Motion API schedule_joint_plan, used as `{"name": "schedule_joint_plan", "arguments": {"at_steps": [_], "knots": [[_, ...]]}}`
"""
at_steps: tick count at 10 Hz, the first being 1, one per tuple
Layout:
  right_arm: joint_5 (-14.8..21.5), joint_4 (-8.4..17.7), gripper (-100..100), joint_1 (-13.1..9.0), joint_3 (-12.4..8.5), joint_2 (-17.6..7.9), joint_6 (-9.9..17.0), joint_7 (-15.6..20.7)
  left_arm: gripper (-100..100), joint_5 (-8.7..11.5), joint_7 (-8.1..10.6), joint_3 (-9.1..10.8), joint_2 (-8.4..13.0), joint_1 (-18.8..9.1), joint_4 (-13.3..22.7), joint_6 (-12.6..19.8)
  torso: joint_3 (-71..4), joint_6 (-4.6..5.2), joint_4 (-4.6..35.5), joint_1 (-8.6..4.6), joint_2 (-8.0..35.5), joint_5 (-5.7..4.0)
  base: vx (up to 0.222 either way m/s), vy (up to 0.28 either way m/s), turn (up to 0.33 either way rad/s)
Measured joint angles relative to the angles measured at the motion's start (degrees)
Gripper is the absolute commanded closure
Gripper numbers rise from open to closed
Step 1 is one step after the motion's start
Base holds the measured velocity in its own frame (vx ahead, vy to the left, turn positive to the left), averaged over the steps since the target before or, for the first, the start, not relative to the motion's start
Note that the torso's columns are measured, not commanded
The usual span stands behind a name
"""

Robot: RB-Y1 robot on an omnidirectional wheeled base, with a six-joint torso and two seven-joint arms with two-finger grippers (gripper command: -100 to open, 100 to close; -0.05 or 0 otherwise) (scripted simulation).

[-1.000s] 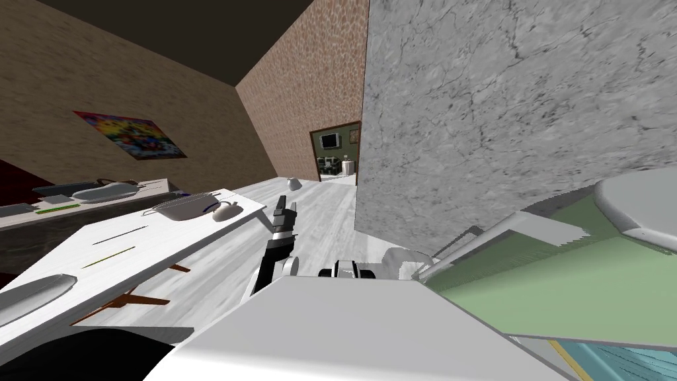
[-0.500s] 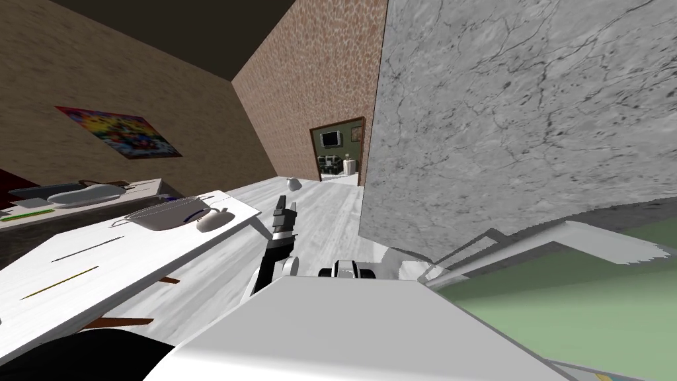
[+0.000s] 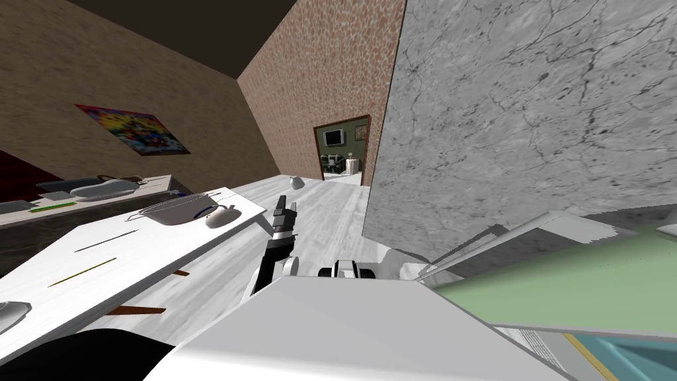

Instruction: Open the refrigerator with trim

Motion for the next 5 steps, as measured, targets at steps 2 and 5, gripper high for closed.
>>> {"name": "schedule_joint_plan", "arguments": {"at_steps": [2, 5], "knots": [[0.86, 3.47, -100, -3.02, 2.93, -0.36, -0.48, -0.48, 0, 0.00, 0.00, 0.01, 0.01, 0.02, 0.00, 0.00, -0.39, -0.02, -0.19, -0.06, -0.52, 0.01, 0.002, -0.007, 0.001], [1.85, 8.55, -100, -6.58, 6.39, -3.96, -1.49, -3.57, 0, 0.00, 0.00, 0.00, 0.00, 0.00, 0.00, 0.00, 0.04, 0.03, 0.02, 0.47, 0.10, 0.17, -0.100, 0.090, 0.079]]}}
